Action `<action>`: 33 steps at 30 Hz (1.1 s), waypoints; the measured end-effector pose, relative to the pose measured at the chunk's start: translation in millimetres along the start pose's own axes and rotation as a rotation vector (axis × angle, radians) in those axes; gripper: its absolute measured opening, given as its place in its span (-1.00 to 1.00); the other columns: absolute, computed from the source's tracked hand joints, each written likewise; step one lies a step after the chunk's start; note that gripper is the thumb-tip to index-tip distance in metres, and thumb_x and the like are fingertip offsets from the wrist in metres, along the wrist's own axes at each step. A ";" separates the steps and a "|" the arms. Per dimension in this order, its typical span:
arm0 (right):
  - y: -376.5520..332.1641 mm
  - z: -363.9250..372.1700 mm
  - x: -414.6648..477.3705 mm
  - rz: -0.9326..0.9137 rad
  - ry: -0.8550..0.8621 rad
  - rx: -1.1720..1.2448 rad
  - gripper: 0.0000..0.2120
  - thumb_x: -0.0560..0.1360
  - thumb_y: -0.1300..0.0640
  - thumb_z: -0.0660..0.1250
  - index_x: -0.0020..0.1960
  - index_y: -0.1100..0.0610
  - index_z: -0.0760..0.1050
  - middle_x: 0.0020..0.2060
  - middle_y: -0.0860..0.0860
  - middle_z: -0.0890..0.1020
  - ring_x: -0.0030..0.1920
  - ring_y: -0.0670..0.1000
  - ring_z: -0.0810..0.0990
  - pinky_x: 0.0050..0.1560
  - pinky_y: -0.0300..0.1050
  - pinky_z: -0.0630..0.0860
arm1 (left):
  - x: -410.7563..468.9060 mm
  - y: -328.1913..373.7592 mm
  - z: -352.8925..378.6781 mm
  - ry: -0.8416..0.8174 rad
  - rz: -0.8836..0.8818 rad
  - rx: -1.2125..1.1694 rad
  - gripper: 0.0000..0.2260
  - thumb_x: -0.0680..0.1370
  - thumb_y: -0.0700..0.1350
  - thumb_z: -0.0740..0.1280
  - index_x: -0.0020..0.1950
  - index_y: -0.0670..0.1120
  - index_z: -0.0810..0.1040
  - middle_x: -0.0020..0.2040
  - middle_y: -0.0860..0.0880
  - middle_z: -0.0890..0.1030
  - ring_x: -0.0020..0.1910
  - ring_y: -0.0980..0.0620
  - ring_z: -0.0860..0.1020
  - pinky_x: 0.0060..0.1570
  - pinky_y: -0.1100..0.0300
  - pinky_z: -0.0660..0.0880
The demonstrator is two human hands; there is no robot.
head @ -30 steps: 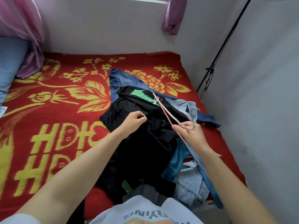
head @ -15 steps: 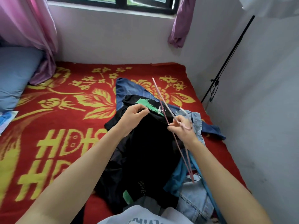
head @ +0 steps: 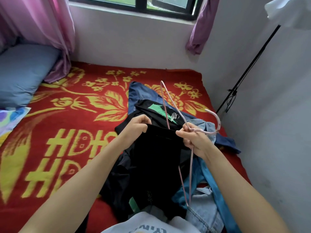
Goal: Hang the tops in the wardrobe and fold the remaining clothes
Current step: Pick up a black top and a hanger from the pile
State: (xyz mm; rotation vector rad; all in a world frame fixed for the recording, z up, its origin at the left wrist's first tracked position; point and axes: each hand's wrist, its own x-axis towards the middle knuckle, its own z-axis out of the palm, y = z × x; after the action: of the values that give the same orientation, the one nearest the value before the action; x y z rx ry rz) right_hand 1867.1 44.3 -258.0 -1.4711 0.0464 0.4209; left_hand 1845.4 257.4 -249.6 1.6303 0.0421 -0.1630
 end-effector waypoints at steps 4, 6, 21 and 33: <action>13.4 -4.0 5.5 0.004 0.073 -0.116 -0.63 0.44 0.40 0.34 -0.28 0.08 0.21 -0.39 0.00 0.42 -0.60 -0.19 0.25 -0.63 -0.36 0.14 | -3.0 -13.2 3.8 0.007 -0.048 -0.010 -0.75 0.11 -0.27 0.10 -0.24 -0.11 0.36 -0.39 0.00 0.30 -0.48 0.11 0.21 -0.45 0.23 0.13; 15.8 -2.5 6.4 -0.101 0.103 -0.339 -0.66 0.42 0.39 0.37 -0.31 0.10 0.25 -0.38 0.01 0.45 -0.56 -0.21 0.31 -0.56 -0.39 0.23 | -2.9 -18.0 7.3 0.032 -0.090 -0.044 -0.77 0.13 -0.26 0.12 -0.25 -0.11 0.36 -0.39 -0.01 0.29 -0.45 0.10 0.21 -0.42 0.20 0.13; -51.5 -110.3 -71.5 -0.156 0.108 -0.727 -0.74 0.49 0.15 0.31 -0.33 0.10 0.67 -0.57 0.08 0.26 -0.54 -0.05 0.17 -0.57 -0.35 0.07 | 11.7 -51.3 10.6 0.085 -0.223 0.172 -0.81 0.52 -0.26 0.18 -0.25 -0.10 0.49 -0.42 -0.02 0.42 -0.47 0.08 0.36 -0.49 0.26 0.22; -30.7 -121.1 -95.1 -0.081 0.080 -0.547 -0.73 0.36 0.02 0.30 -0.30 0.19 0.65 -0.61 0.03 0.19 -0.59 -0.10 0.11 -0.57 -0.35 0.02 | 16.9 -50.6 17.2 0.068 -0.254 0.067 -0.80 0.53 -0.21 0.30 -0.31 -0.13 0.47 -0.44 -0.03 0.28 -0.45 0.06 0.24 -0.42 0.18 0.12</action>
State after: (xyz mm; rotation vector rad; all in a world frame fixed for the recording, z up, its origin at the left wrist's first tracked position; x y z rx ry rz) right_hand 1815.3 -97.7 -215.4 -2.0208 -0.0708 0.3204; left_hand 1854.3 242.5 -302.9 1.6932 0.2995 -0.3067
